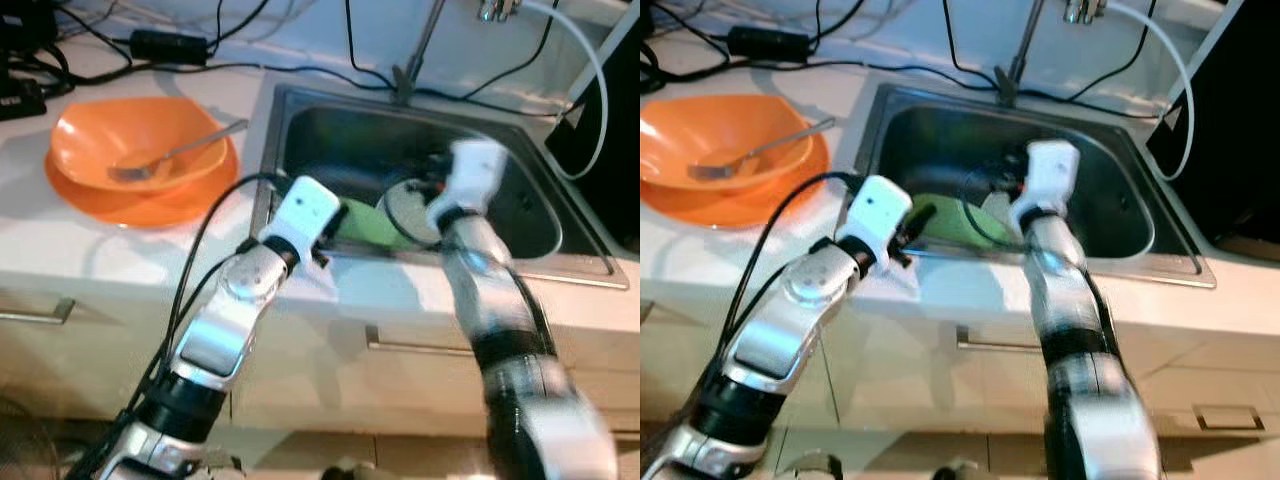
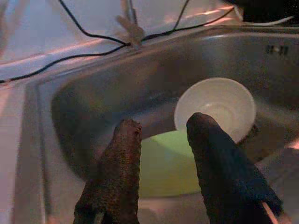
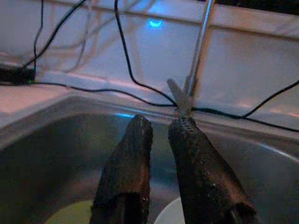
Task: Kitchen organization
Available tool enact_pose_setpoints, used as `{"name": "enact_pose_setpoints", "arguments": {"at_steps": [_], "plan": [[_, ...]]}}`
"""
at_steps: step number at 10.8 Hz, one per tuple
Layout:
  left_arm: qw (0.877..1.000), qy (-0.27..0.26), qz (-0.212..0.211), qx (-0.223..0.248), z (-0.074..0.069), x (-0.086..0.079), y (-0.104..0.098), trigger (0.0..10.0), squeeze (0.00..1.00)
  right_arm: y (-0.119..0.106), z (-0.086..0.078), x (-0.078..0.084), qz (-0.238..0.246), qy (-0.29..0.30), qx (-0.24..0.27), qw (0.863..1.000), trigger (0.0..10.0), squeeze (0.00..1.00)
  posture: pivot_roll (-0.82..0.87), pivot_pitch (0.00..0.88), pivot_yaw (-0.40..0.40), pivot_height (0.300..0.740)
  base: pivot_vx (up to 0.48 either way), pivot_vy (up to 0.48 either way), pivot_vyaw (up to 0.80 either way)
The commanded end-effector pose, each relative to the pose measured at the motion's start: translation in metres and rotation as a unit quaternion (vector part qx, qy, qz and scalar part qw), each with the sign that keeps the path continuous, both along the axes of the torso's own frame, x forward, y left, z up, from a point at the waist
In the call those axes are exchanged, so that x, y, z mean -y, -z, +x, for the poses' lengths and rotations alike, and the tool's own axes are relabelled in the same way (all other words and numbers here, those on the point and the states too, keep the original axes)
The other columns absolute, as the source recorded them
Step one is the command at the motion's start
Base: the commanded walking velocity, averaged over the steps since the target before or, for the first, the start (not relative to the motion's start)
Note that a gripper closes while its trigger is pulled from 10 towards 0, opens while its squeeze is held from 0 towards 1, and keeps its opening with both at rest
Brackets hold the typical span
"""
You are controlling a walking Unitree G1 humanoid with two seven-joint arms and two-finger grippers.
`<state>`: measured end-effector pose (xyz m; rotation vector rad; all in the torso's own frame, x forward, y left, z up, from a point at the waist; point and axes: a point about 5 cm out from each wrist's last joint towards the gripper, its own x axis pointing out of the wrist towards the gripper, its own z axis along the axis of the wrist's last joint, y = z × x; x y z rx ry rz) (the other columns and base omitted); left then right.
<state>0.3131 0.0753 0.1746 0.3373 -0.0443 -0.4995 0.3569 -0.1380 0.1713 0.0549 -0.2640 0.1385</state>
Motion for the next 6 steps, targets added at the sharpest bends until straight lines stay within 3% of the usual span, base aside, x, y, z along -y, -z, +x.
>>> {"name": "enact_pose_setpoints", "arguments": {"at_steps": [1,3,6], "plan": [[1.0,-0.006,-0.009,0.007,-0.001,0.002,0.002,10.0,0.0,-0.006,-0.006,0.003,0.005,0.003,0.013,1.0,10.0,0.0,-0.03,0.032,-0.164,0.719,0.0,0.0,0.0],[0.999,-0.021,-0.014,0.025,0.0,-0.002,0.001,10.0,0.0,0.014,-0.027,0.004,0.003,0.007,-0.004,1.0,10.0,0.0,-0.04,0.026,-0.158,0.719,0.0,0.0,0.0],[0.998,-0.02,0.008,0.054,0.002,-0.002,-0.003,10.0,0.0,0.025,-0.038,-0.004,0.007,0.004,-0.04,0.999,10.0,0.0,-0.03,0.032,-0.155,0.719,0.0,0.0,0.0]]}}
